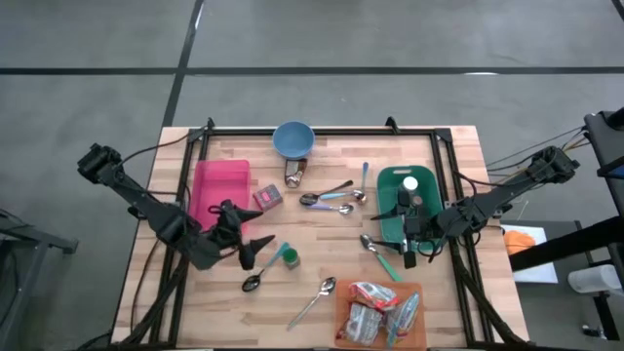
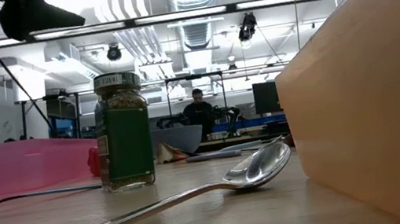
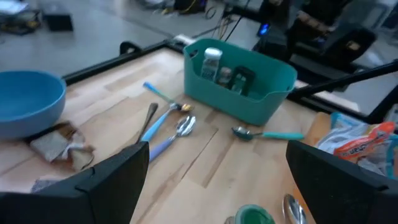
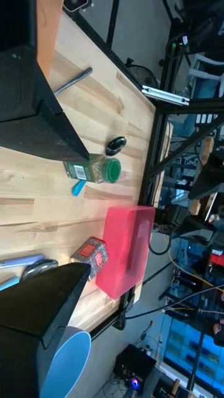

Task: Pick & Place Food Item
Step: Put the green seasoning bottle into the green bin

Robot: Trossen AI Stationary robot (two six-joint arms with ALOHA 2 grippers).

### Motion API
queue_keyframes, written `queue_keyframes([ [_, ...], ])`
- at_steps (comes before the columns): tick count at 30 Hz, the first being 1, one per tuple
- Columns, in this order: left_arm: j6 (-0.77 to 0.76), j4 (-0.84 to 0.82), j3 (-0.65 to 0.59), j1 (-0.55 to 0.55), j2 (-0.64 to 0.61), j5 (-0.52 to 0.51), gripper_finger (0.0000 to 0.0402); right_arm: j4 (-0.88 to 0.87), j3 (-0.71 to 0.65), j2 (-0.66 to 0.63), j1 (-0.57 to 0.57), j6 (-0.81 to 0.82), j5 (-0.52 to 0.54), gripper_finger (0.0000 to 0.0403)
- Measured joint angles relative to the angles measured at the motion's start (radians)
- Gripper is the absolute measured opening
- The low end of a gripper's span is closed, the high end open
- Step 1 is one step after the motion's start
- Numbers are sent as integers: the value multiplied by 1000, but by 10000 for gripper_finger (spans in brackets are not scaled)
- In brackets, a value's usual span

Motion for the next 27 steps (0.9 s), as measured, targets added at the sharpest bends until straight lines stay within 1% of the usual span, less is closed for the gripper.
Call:
queue_keyframes([
  [5, 208, 202, -102, 11, -70, 30, 379, 0, 0, 0, 0, 0, 0, 277],
  [8, 262, 234, -130, 34, -104, 57, 379, 0, 0, 0, 0, 0, 0, 277],
  [12, 264, 205, -134, 70, -128, 105, 379, 0, 0, 0, 0, 0, 0, 277],
  [19, 258, 149, -134, 92, -126, 115, 379, 0, 0, 0, 0, 0, 0, 277],
  [25, 298, 153, -134, 92, -74, 136, 379, 0, 0, 0, 0, 0, 0, 277],
  [27, 224, 153, -134, 88, -39, 148, 379, 0, 0, 0, 0, 0, 0, 277],
])
